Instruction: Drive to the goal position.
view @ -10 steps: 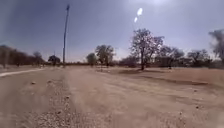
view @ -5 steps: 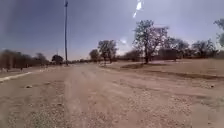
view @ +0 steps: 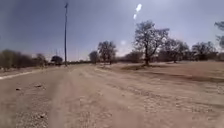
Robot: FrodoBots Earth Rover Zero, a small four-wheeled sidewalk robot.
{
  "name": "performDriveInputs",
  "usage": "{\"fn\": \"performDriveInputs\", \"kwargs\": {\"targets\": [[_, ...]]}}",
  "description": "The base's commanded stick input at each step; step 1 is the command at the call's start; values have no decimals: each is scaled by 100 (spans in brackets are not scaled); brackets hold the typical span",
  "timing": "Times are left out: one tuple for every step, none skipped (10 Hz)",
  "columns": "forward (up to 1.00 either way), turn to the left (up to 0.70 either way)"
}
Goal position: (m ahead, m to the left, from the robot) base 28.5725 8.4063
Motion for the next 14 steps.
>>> {"fn": "performDriveInputs", "kwargs": {"targets": [[85, 0], [85, 0], [85, 0], [85, 0], [85, 0], [85, 0], [85, 0], [85, 0], [85, 0], [85, 0], [85, 0], [85, 0], [85, 0], [85, 0]]}}
